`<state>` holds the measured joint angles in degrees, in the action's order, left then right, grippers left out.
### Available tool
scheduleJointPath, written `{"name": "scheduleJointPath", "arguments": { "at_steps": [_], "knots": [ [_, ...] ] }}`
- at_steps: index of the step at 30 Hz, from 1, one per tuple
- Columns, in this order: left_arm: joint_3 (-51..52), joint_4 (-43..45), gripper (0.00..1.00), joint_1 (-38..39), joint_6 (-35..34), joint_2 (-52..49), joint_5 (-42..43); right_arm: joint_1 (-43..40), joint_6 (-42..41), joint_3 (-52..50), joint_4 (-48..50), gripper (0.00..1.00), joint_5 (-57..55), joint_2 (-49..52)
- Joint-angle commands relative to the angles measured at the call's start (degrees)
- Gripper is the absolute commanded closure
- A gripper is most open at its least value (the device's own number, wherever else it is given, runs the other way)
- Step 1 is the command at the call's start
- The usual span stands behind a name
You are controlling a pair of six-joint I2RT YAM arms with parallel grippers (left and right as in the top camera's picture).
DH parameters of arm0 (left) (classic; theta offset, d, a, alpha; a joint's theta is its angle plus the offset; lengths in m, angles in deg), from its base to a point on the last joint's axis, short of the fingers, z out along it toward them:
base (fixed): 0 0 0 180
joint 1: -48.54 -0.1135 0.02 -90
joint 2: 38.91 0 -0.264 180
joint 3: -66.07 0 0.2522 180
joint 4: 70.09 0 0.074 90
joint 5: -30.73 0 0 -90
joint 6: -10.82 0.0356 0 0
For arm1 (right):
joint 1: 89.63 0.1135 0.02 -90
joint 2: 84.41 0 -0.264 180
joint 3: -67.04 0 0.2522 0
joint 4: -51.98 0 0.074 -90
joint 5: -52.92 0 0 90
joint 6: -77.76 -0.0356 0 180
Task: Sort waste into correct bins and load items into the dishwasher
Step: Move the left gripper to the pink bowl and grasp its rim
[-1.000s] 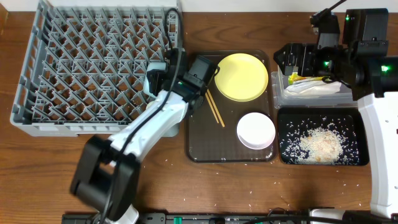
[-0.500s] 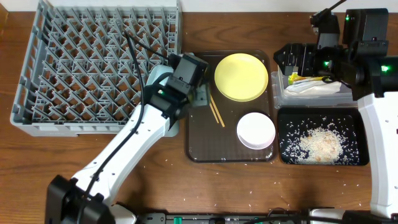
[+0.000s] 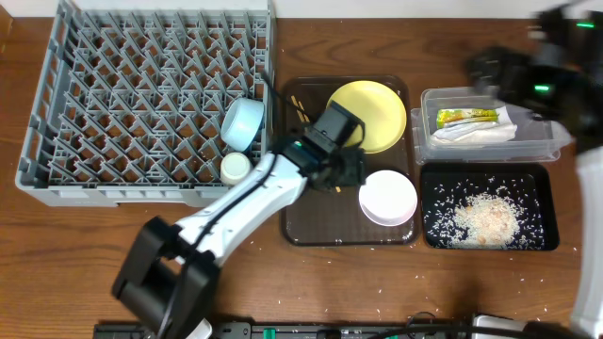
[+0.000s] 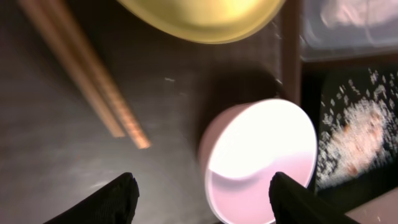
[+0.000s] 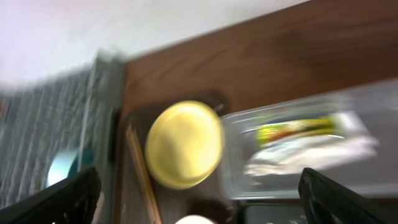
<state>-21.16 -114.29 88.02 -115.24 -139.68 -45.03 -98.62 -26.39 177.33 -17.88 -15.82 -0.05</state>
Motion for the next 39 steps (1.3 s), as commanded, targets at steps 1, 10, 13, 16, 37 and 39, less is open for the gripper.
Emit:
{"name": "scheduleJointPath", "arguments": {
  "at_steps": [1,10,13,16,37,39],
  "knots": [
    [0.5,4.0,0.3,1.0,2.3,-3.7,8.2,-9.2,-5.8,1.1,-0.1,0.01,-0.4,-5.9],
    [0.5,9.1,0.27,-1.7,5.5,-11.2,21.9,-19.5,-5.7,1.1,-0.5,0.01,-0.5,-8.0],
    [0.5,9.1,0.27,-2.5,6.9,-11.6,23.8,-19.5,-5.7,1.1,-0.5,0.01,-0.5,-8.0],
    [0.5,9.2,0.28,-2.3,7.4,-12.1,24.3,-19.5,-5.7,1.1,-0.5,0.01,-0.5,-8.0],
    [0.5,12.2,0.53,-2.8,2.5,-19.2,27.1,-19.5,-5.7,1.1,-0.5,0.01,-0.5,-8.0],
    [0.5,12.2,0.61,-2.8,2.2,-19.2,26.7,-19.5,-5.7,1.1,-0.5,0.01,-0.5,-8.0]
  ]
}}
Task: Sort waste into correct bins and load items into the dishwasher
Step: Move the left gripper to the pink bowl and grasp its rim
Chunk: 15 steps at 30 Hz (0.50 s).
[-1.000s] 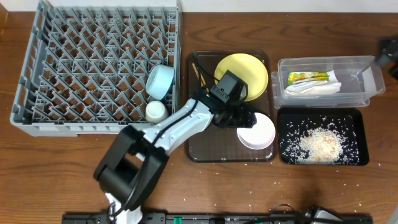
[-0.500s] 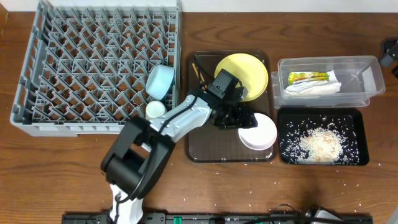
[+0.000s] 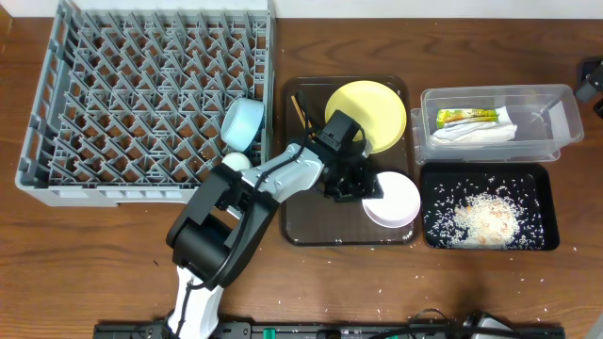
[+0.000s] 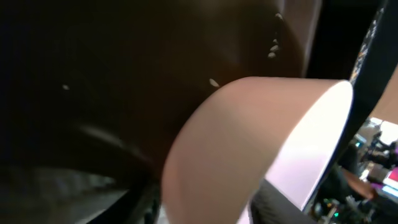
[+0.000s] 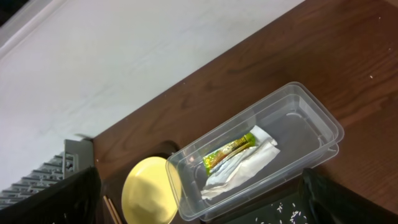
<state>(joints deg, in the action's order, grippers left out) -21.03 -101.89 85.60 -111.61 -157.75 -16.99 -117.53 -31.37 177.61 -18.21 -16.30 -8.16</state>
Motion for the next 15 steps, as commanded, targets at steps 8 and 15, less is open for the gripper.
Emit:
{"name": "scheduleJointPath", "arguments": {
  "at_steps": [8,15],
  "knots": [
    [0.4,-0.5,0.92,-1.0,-2.4,-1.1,-1.1,-0.6,-0.8,0.8,-0.2,0.01,0.0,0.2],
    [0.4,-0.5,0.92,-1.8,-1.9,-0.8,1.6,-0.6,-0.8,0.8,-0.2,0.01,0.0,0.2]
  ]
}}
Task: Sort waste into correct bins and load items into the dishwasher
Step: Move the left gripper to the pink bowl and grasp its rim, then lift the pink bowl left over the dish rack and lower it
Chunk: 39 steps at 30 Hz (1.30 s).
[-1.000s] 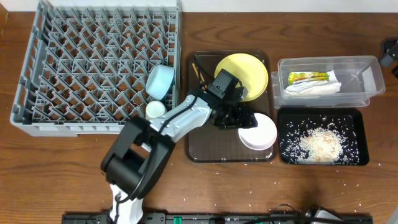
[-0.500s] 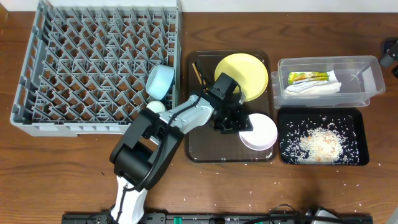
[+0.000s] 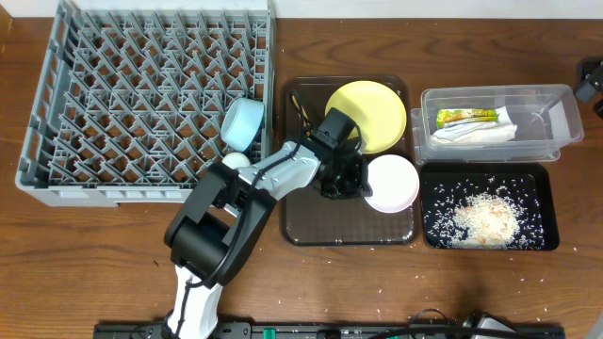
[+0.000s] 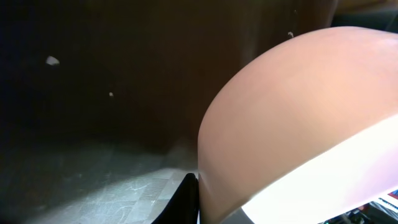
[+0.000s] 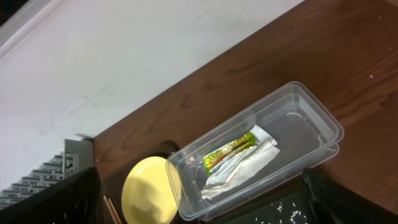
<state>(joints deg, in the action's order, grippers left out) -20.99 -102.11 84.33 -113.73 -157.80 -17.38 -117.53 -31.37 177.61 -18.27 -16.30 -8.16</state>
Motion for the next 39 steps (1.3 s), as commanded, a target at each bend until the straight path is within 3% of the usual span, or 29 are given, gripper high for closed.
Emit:
{"name": "scheduleJointPath", "arguments": {
  "at_steps": [1,11,15,21,30,39],
  "knots": [
    [0.3,-0.2,0.93,-0.7,0.8,-0.4,2.8,-0.6,-0.8,0.8,-0.1,0.01,0.0,0.2],
    [0.3,0.6,0.93,-2.0,5.4,9.1,3.7,-0.6,-0.8,0.8,-0.1,0.01,0.0,0.2],
    [0.3,0.6,0.93,-5.1,5.7,14.8,-1.2,-0.6,-0.7,0.8,-0.1,0.01,0.0,0.2],
    [0.3,0.4,0.93,-12.2,7.0,22.0,-17.2,-0.6,-0.8,0.8,-0.1,0.01,0.0,0.2],
    [0.3,3.8,0.92,-19.4,15.3,26.5,-52.8,-0.6,-0.8,0.8,-0.1,0.01,0.0,0.2],
    [0.3,12.0,0.93,-22.9,22.5,23.7,-72.6,-0.6,-0.8,0.8,-0.1,0.01,0.0,0.2]
  ]
}}
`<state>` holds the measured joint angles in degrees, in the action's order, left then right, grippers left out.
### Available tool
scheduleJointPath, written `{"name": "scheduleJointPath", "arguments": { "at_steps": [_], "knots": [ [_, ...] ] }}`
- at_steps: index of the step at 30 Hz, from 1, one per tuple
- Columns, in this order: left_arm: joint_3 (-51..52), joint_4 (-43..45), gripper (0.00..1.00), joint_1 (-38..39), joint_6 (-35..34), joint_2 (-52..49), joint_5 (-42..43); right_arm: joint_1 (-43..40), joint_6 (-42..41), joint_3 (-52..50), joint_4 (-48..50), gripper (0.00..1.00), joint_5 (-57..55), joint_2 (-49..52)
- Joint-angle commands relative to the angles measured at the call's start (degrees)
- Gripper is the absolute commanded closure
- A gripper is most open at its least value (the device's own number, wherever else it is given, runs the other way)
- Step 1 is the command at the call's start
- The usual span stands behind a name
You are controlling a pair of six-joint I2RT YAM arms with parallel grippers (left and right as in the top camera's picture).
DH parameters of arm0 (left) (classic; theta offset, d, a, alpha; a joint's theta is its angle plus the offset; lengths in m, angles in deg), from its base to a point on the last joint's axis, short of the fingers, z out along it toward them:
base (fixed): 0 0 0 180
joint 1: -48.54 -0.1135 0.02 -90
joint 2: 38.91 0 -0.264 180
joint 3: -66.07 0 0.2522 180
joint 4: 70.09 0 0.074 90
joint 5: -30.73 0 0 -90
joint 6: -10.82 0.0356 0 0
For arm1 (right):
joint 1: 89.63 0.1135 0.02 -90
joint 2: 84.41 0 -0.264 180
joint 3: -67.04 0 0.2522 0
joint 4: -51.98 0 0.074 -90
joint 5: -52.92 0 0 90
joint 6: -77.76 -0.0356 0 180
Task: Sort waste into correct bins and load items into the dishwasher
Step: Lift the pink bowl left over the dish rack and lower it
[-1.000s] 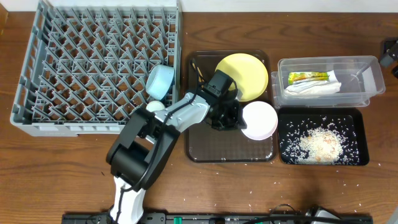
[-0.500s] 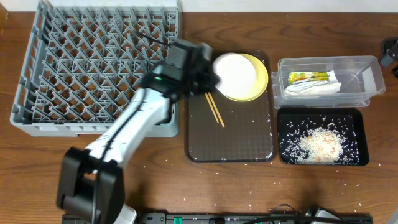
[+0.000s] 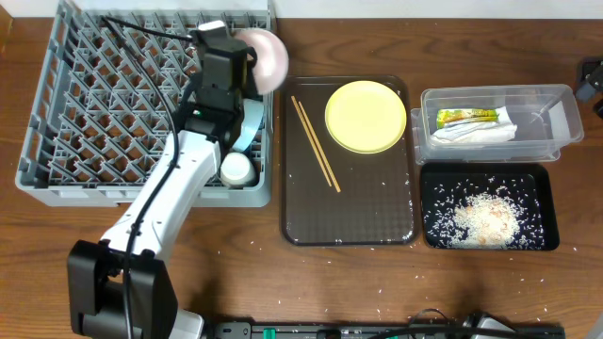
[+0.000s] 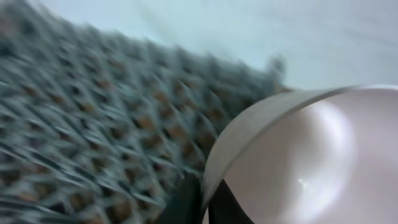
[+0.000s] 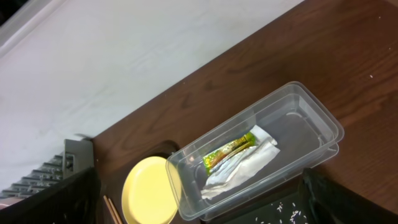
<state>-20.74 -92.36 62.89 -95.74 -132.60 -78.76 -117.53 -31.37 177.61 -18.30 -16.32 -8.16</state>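
Note:
My left gripper (image 3: 241, 58) is shut on the rim of a pale pink bowl (image 3: 268, 54), holding it on edge over the far right corner of the grey dish rack (image 3: 57, 141). The left wrist view shows the bowl (image 4: 305, 162) close up, a dark finger on each side of its rim, with the blurred rack (image 4: 93, 124) behind. A yellow plate (image 3: 366, 115) and a pair of chopsticks (image 3: 316, 141) lie on the brown tray (image 3: 349, 212). My right gripper (image 5: 205, 208) is open and high, off the table's right edge, looking down on the clear bin (image 5: 261, 152).
A light blue bowl (image 3: 249, 122) and a small white cup (image 3: 236, 168) sit in the rack's right side. The clear bin (image 3: 495, 122) holds a green wrapper and a napkin. A black tray (image 3: 485, 218) holds spilled rice. Grains dot the wood.
My left gripper has gone from the brown tray's middle to the rack's far right corner with the pink bowl in it. The right arm has not moved.
My left gripper was open over the tray beside the pink bowl while the right arm was moving off to the right. Then it was down at the bowl's rim, then shut on it with the bowl tipped up. Now the bowl hangs over the rack.

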Motion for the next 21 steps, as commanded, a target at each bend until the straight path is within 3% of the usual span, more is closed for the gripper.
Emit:
{"name": "scheduleJointPath", "arguments": {
  "at_steps": [1,15,21],
  "knots": [
    [0.1,3.4,0.92,-2.0,5.3,-2.1,-11.6,-0.6,-0.8,0.8,-0.1,0.01,0.0,0.2],
    [0.1,23.1,0.93,-3.9,21.5,-13.7,-22.2,-0.6,-0.8,0.8,-0.1,0.01,0.0,0.2],
    [0.1,27.3,0.93,-3.9,26.8,-15.3,-27.9,-0.6,-0.7,0.8,-0.1,0.01,0.0,0.2]
  ]
}}
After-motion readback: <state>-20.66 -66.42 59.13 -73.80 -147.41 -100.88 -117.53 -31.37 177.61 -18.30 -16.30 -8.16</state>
